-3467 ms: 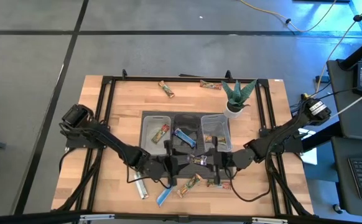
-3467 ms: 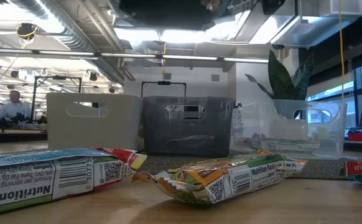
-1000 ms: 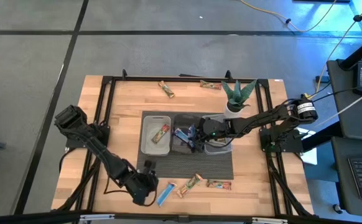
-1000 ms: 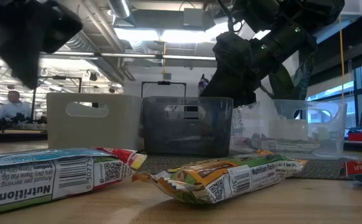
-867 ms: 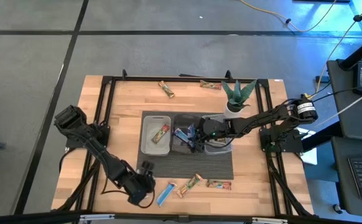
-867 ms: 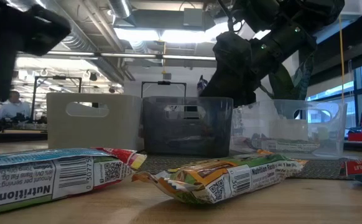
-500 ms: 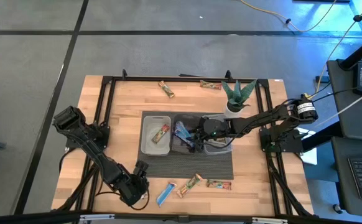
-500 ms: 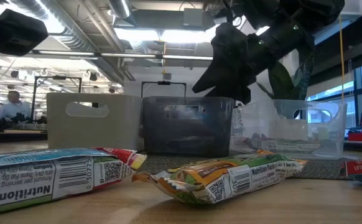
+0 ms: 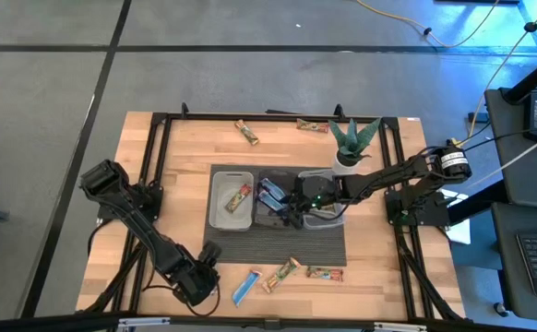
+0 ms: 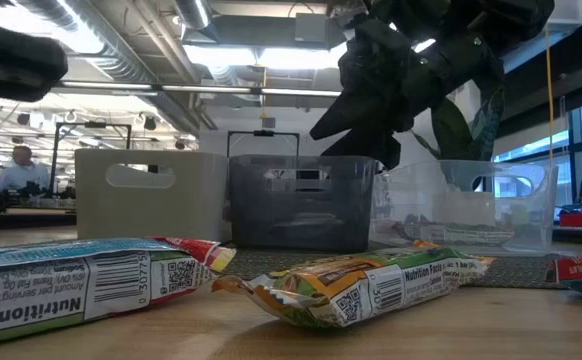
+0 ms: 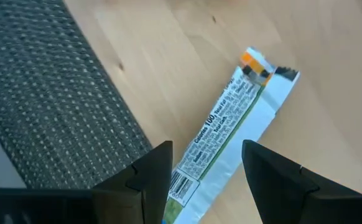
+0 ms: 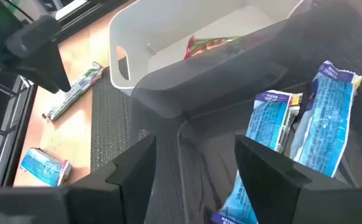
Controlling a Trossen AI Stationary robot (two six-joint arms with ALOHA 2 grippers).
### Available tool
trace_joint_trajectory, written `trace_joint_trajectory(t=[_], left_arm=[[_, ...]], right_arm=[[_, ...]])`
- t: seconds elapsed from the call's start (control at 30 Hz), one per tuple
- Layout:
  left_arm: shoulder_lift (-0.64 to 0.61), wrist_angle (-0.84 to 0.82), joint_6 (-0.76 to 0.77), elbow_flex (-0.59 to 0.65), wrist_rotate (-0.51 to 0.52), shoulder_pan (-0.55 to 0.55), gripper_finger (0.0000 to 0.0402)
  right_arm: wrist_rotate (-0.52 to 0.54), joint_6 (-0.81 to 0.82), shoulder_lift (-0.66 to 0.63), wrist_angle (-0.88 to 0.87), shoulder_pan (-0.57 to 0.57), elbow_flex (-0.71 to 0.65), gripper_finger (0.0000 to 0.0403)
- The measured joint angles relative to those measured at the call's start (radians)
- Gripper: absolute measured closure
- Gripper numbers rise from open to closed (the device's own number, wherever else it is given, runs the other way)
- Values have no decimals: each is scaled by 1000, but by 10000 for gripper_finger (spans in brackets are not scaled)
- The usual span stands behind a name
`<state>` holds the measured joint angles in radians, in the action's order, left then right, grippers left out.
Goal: Pick and place Granola Bars by type
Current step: Put the orange granola bar into the transparent bin
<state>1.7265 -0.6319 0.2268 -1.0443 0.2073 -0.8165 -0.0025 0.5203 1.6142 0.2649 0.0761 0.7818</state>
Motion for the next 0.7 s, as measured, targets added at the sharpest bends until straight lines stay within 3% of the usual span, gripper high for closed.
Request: trace_joint_trajectory(t=[0.47,0.7], left_arm=[[83,3,-48,-4,-69,6,215],[86,4,9,-4,-63,6,225]], right_arm=[[-2,2,0,-1,1,0,182],[-62,-59,-8,8,19,0,182]])
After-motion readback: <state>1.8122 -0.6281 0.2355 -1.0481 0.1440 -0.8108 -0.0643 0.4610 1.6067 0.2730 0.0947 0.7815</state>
